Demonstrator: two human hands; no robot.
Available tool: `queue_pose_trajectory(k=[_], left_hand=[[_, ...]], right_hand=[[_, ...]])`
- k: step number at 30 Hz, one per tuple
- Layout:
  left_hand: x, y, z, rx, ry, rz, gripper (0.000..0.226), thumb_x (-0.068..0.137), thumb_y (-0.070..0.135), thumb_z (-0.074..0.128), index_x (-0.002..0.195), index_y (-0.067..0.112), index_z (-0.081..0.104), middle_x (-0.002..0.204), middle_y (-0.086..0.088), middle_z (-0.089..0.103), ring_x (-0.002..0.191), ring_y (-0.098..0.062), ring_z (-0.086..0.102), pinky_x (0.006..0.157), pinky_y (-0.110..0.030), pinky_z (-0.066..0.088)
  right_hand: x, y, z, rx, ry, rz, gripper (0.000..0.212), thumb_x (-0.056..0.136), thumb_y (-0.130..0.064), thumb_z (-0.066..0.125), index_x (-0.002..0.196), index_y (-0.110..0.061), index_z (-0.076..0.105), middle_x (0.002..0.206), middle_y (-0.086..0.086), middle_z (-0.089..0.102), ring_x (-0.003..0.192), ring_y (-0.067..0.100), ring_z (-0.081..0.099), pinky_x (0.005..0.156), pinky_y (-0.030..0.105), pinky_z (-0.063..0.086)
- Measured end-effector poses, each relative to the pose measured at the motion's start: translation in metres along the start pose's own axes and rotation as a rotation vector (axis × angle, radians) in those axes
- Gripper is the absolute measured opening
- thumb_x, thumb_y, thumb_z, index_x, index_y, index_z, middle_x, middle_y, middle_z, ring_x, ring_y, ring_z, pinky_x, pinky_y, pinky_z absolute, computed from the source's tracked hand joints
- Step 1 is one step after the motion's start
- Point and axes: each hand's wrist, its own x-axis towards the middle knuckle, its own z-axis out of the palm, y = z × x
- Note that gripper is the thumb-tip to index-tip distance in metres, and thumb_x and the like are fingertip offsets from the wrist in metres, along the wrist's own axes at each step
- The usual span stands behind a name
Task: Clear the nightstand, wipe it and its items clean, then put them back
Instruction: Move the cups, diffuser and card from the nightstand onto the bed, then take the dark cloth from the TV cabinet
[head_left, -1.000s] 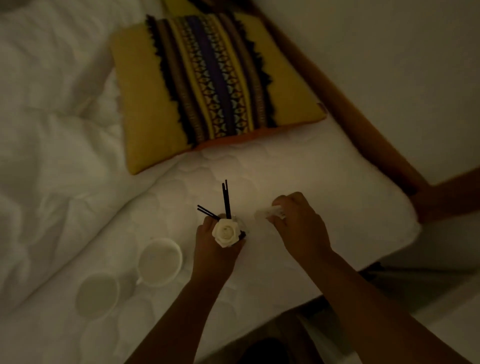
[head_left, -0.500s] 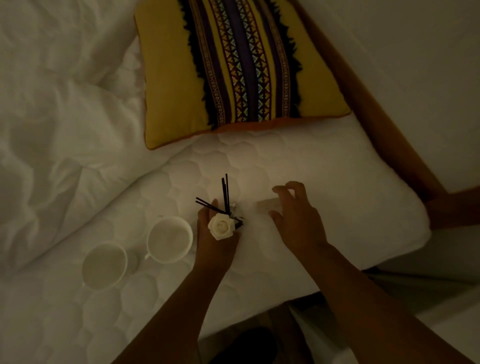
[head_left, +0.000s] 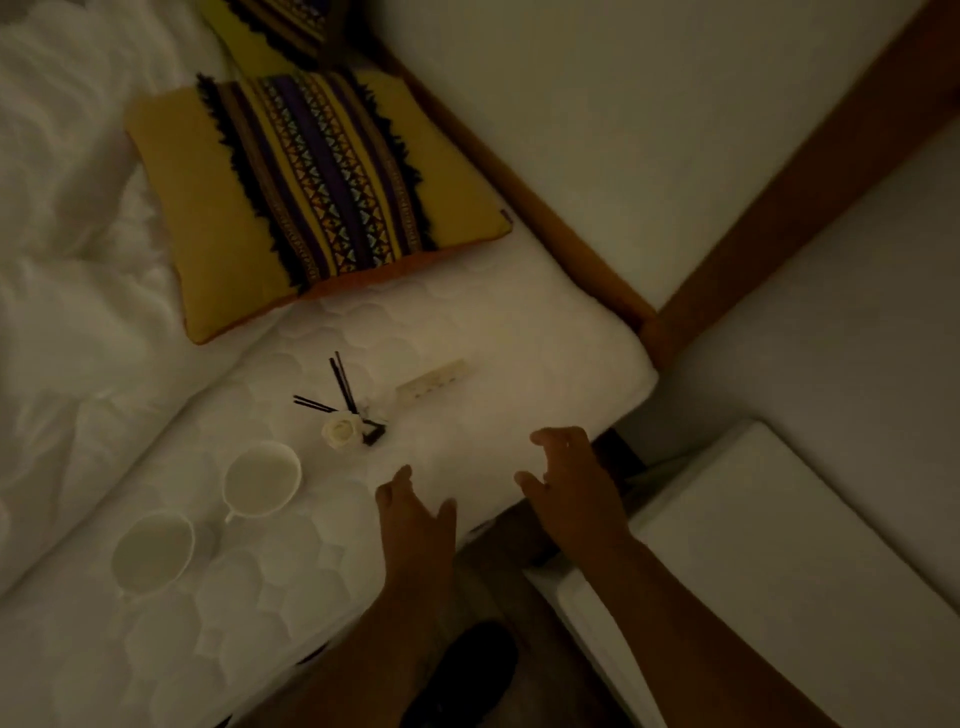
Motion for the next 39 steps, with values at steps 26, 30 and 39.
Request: queue_pose_trajectory(k=[26,30,39], left_hand=[[-0.303,-0.062,-0.440,0.530,-0.228,0.213,0.065,0.087,0.041,0.064,0.144,0.023,0.037,0.139,-0.002,0.050,0.127,-0.020,0.047,0.104,-0.033,0.038],[-0.352,-0.143,-0.537,0.458,-0.035,0.081,0.060,0.089,0.043,0.062,0.141,0.021,0.042,0.141,-0.003,0.049,0.127,-0.019,0.048,0.105,-0.033,0.040],[-0.505,-0.365,-0.745,0.284,0.329,-0.218,0.052,0.089,0.043,0.060,0.135,0.022,0.048,0.136,-0.002,0.053,0.122,-0.019,0.052,0.102,-0.033,0.043]], right_hand=[[-0.332,-0.355,-0.026,-0.539,-0.508,-0.579,0.042,0.086,-0.049,0.062,0.121,-0.027,0.053,0.116,-0.002,0.060,0.102,0.014,0.057,0.080,0.026,0.043],[-0.399,-0.446,0.046,-0.577,-0.613,-0.734,0.045,0.086,-0.049,0.063,0.121,-0.023,0.055,0.117,0.002,0.062,0.102,0.018,0.060,0.084,0.030,0.048],[-0.606,-0.632,0.262,-0.610,-0.696,-1.079,0.047,0.088,-0.049,0.061,0.125,-0.021,0.053,0.126,0.003,0.059,0.111,0.020,0.057,0.088,0.031,0.046]])
